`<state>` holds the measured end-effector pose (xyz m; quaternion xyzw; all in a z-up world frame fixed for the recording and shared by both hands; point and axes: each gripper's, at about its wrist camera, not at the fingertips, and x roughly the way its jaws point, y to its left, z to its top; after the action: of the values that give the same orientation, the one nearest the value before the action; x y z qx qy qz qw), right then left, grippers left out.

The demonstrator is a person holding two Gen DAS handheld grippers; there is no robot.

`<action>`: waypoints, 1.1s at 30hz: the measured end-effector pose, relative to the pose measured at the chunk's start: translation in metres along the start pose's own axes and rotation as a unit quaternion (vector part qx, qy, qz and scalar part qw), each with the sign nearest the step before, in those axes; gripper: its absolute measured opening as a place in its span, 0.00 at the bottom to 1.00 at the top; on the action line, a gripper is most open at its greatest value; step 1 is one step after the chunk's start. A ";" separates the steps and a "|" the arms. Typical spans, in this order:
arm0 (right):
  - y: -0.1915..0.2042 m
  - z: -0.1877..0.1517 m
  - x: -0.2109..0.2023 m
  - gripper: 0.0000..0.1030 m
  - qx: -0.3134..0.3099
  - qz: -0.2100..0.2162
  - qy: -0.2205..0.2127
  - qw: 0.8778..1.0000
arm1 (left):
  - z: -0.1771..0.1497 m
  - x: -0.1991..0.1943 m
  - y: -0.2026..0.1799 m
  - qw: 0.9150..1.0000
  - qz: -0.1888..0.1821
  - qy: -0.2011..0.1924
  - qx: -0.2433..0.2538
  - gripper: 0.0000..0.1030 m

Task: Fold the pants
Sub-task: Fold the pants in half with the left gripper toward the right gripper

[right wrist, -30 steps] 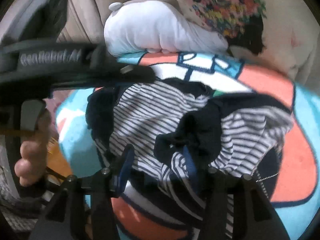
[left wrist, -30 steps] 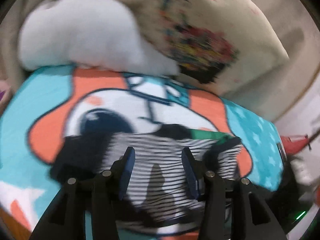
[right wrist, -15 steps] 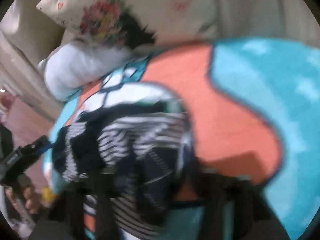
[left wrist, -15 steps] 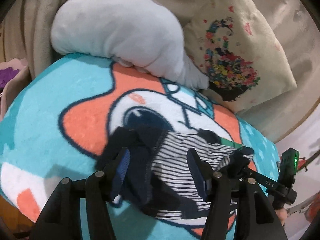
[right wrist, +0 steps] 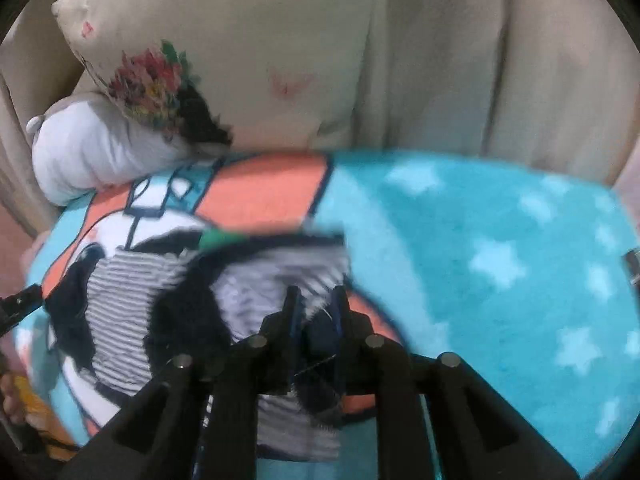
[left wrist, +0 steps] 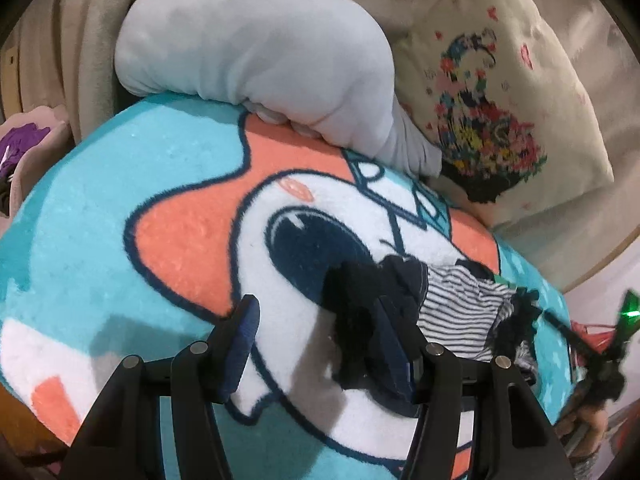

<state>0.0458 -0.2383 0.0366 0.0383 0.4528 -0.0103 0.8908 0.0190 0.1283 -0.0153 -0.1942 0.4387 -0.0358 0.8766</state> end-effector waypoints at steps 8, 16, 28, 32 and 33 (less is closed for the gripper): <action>0.041 0.000 0.013 0.14 0.005 0.095 0.041 0.995 | -0.008 0.007 -0.009 1.000 0.004 0.014 0.008 0.61; 0.081 0.009 -0.011 0.25 -0.030 0.104 0.023 0.994 | -0.009 -0.004 0.031 0.999 0.030 -0.005 -0.037 0.63; 0.281 -0.004 0.052 0.71 -0.219 0.114 0.124 0.961 | -0.017 -0.027 0.064 0.996 0.034 -0.033 -0.073 0.63; 0.295 -0.022 0.074 0.68 -0.242 0.053 0.123 0.961 | -0.021 -0.027 0.073 0.996 0.022 -0.029 -0.082 0.63; 0.293 -0.023 0.071 0.56 -0.246 0.048 0.115 0.961 | -0.021 -0.027 0.073 0.996 0.021 -0.029 -0.081 0.63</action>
<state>0.0844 0.0567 -0.0170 -0.1591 0.5384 0.1481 0.8142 -0.0219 0.1953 -0.0334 -0.2568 0.4187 0.0241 0.8707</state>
